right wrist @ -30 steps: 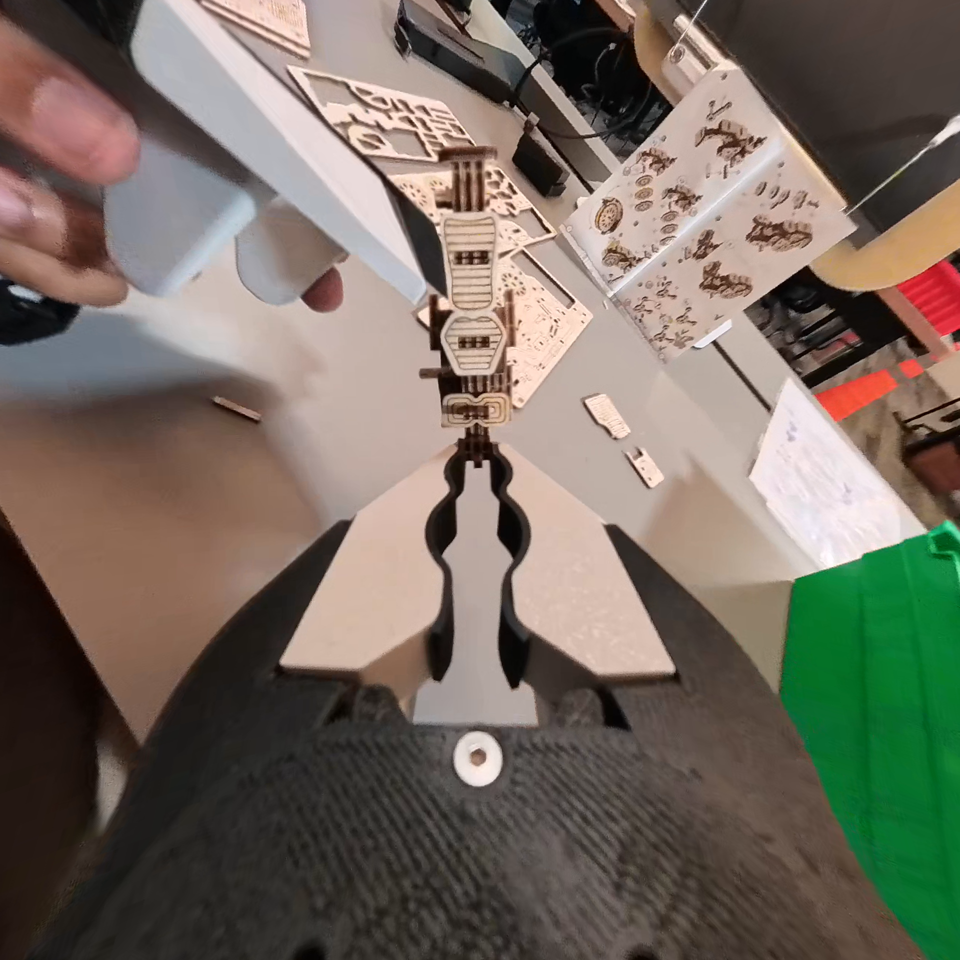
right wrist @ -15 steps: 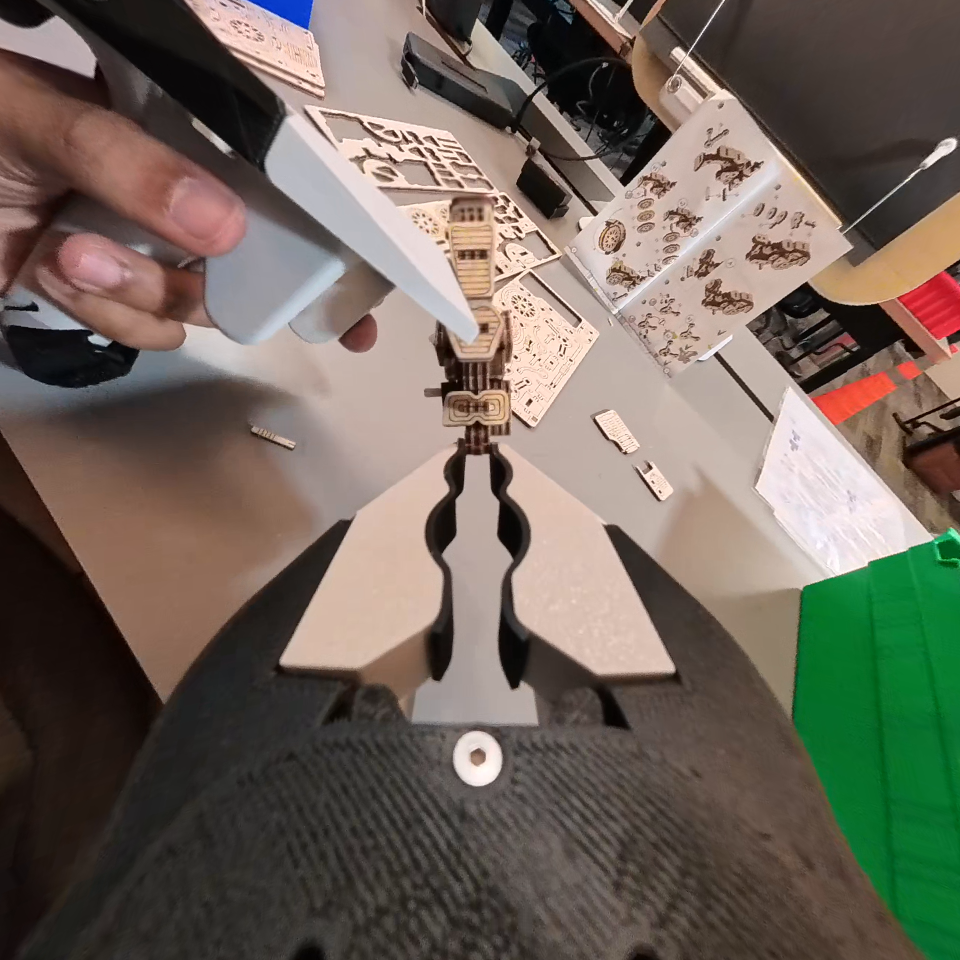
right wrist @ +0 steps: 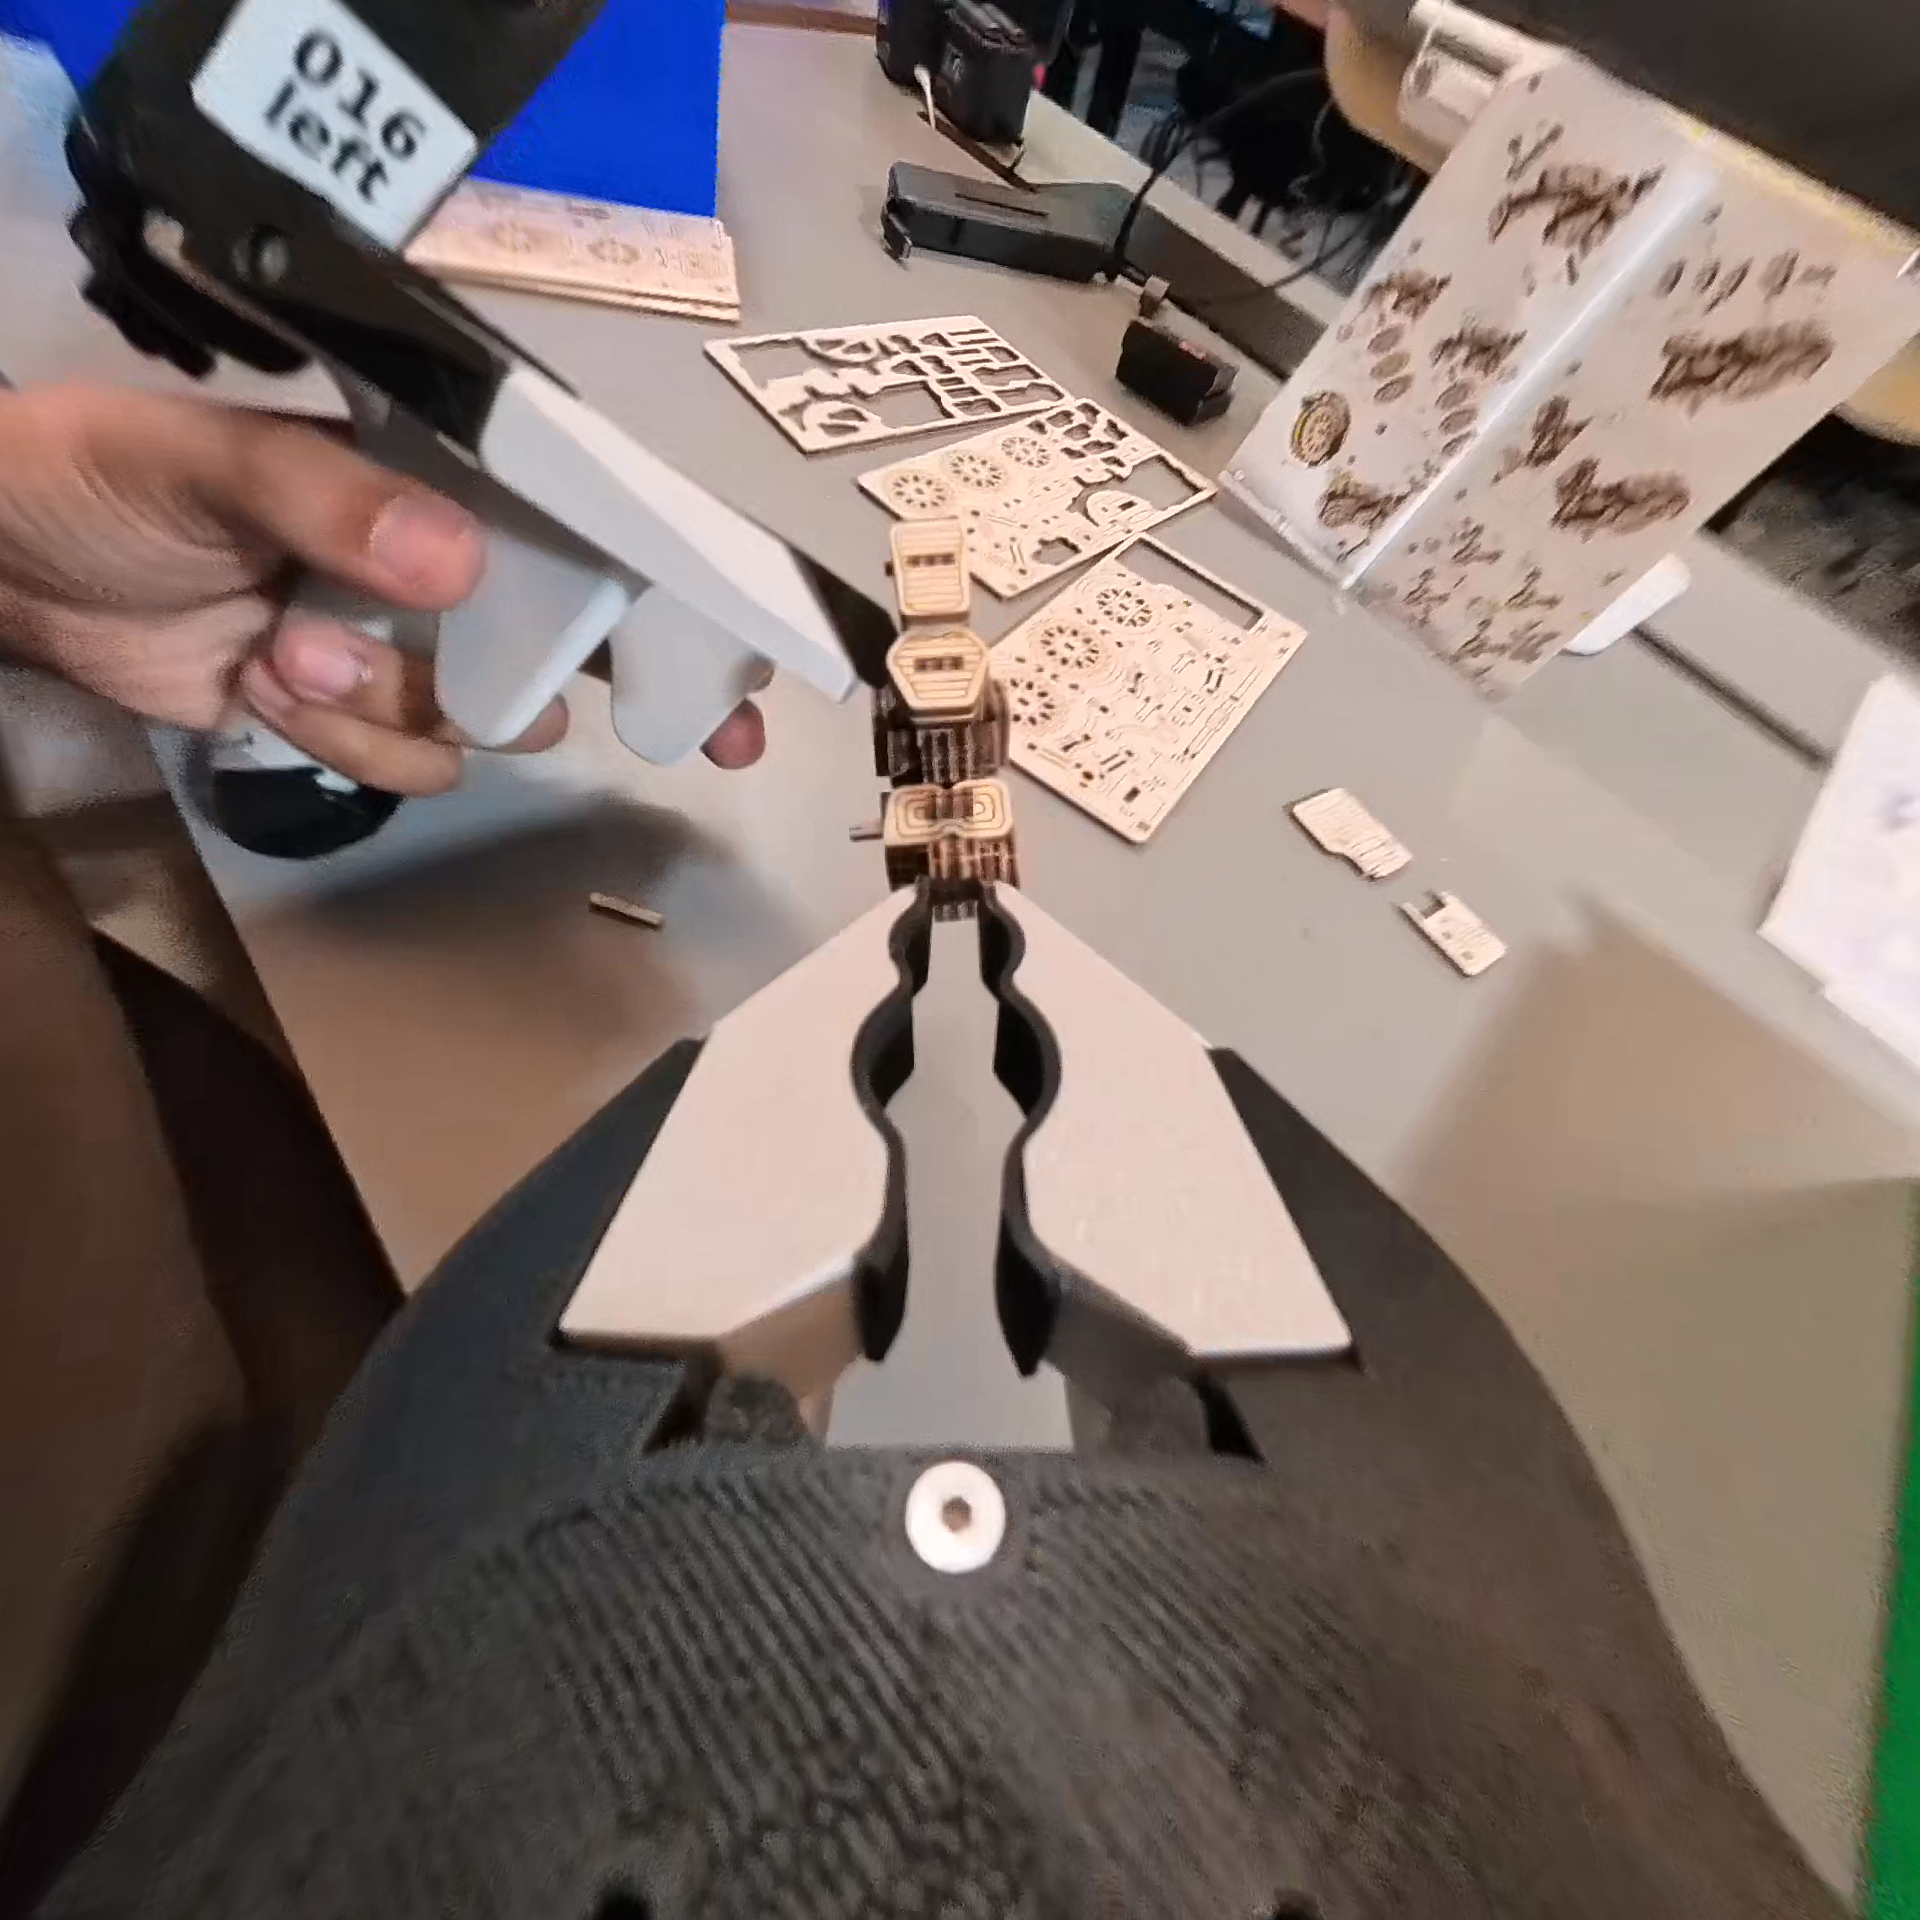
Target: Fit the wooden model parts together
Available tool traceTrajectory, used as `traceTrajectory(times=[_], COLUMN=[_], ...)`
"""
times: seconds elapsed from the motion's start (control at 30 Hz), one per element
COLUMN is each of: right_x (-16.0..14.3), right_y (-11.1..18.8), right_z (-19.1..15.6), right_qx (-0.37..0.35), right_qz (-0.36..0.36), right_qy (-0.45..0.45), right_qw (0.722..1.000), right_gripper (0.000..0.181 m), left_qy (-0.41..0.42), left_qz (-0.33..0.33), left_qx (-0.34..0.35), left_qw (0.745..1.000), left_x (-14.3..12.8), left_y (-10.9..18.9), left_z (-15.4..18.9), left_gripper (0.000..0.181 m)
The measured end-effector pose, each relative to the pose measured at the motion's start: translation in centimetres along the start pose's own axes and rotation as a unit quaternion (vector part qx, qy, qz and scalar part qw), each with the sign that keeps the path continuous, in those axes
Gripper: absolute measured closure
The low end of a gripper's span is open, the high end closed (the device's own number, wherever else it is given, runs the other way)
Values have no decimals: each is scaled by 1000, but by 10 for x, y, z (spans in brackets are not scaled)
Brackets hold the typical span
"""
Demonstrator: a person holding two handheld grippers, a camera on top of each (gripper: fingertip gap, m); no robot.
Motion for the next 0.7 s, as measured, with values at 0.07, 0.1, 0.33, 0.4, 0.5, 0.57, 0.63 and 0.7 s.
traceTrajectory(times=[0.07, 0.1, 0.33, 0.4, 0.5, 0.57, 0.63, 0.7], right_x=[-3, -4, -20, -23, -28, -28, -28, -28], right_y=[1, 2, 3, 2, 1, 2, 2, 2], right_z=[8, 12, 32, 34, 36, 38, 39, 39], right_qx=[33, 51, 146, 156, 155, 140, 131, 120], right_qz=[0, -1, -14, -19, -34, -35, -33, -36], right_qy=[-57, -87, -223, -235, -234, -218, -202, -187], right_qw=[998, 995, 964, 959, 959, 965, 970, 974], right_gripper=[175, 175, 181, 181, 181, 181, 181, 181], left_qy=[3, 4, -31, -54, -72, -75, -76, -82], left_qz=[-7, -11, -50, -76, -101, -103, -109, -111], left_qx=[1, 5, 60, 85, 98, 106, 118, 127], left_qw=[1000, 1000, 996, 992, 987, 986, 984, 982], left_x=[-1, -1, -1, -4, -6, -6, -6, -5], left_y=[0, 0, 3, 3, 2, 2, 4, 5], left_z=[-1, -3, -20, -26, -29, -30, -32, -34], left_gripper=[137, 133, 117, 115, 112, 113, 113, 115])
Point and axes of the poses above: each gripper's, where its closed fingertips meet, y back along the fingers, x out of its top, z = x × y across the jaws, the point moved 6 cm from there along y, back along the fingers, and after that the axes turned 4 degrees about -y, right-handed, at the moved point
